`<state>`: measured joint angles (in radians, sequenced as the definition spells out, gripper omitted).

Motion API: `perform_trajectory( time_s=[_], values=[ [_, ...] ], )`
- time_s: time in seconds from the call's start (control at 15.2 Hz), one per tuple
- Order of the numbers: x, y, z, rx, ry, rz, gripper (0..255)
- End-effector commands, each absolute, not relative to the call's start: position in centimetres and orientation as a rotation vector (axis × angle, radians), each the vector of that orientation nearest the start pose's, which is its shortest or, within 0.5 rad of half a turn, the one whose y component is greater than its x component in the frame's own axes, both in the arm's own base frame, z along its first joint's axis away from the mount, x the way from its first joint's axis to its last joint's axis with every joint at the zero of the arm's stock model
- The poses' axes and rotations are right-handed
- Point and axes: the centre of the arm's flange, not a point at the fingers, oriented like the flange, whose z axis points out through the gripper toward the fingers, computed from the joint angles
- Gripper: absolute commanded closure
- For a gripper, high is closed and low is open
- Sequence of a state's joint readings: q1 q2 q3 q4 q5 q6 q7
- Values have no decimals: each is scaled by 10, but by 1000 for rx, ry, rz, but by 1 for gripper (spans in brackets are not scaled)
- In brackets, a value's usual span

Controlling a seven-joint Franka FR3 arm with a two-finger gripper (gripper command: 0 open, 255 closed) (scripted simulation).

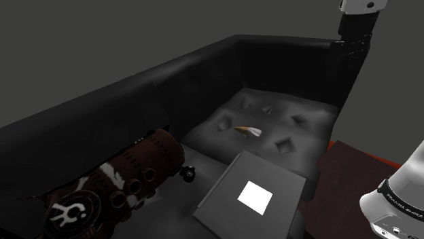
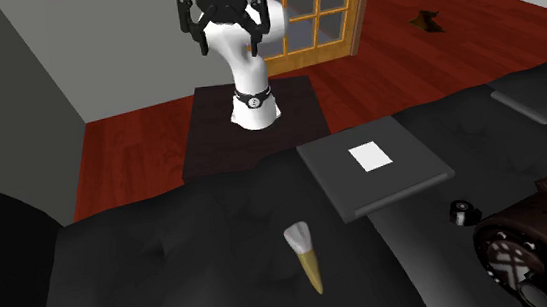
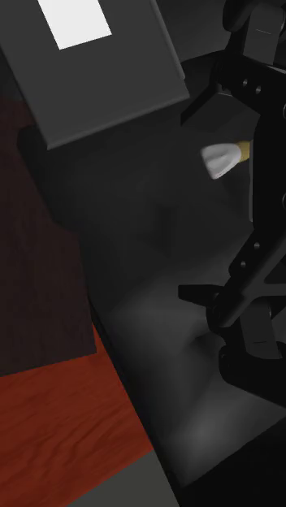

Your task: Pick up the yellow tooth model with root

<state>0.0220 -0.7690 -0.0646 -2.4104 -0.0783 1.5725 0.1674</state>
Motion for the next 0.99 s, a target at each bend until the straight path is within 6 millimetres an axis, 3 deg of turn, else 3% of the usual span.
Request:
perform_trajectory(
  time_s=[0.0,0.92],
  values=[
    [309,-26,559,-3164,297,107,0],
    [419,18,422,-3197,143,40,0]
  ],
)
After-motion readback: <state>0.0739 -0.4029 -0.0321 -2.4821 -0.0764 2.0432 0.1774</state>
